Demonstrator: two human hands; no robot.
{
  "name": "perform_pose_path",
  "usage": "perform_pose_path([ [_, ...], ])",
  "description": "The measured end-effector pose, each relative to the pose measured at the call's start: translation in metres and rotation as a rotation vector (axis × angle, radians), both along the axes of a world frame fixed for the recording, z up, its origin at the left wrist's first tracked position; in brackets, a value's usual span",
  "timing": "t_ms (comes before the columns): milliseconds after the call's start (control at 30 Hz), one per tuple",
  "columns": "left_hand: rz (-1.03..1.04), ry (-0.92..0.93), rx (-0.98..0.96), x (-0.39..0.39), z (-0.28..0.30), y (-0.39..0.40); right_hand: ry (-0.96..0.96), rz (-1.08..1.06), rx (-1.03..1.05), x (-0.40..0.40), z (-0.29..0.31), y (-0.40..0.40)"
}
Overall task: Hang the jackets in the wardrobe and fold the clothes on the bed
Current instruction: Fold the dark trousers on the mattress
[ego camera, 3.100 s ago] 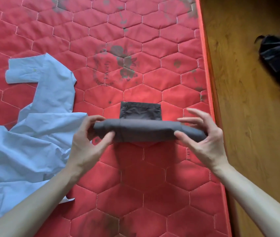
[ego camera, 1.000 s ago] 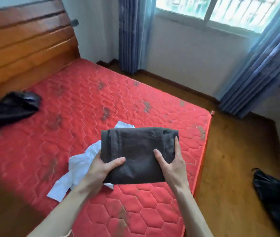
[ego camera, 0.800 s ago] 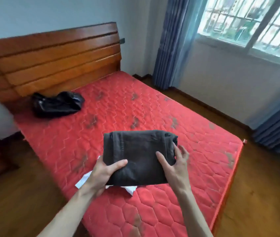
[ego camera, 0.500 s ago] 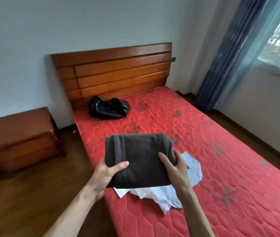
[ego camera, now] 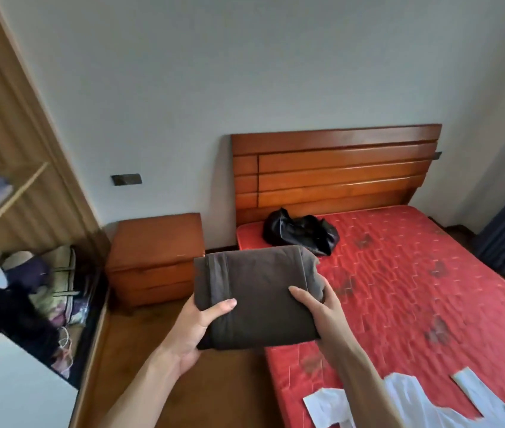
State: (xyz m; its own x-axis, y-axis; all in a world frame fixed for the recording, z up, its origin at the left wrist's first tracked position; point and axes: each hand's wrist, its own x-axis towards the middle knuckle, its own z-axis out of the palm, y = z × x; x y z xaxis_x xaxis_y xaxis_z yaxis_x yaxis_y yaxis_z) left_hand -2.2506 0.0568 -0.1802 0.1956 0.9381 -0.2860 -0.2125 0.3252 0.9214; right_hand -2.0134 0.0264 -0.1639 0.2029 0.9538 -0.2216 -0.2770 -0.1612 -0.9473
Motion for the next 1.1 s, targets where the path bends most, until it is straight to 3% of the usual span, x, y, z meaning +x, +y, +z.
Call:
perform_pose_path([
  [500, 0.332, 0.051, 0.060, -0.115, 0.010, 0.155, -0.119, 0.173, 0.107, -0.117, 0.003, 0.207],
  [833, 0.605, 0.107, 0.112, -0.172, 0.039, 0.304, -0.041, 0.359, 0.149, -0.184, 0.015, 0.408],
  [1100, 0.877, 0.152, 0.083, -0.234, 0.043, 0.359, -0.042, 0.561, 0.177, -0.271, 0.022, 0.509],
])
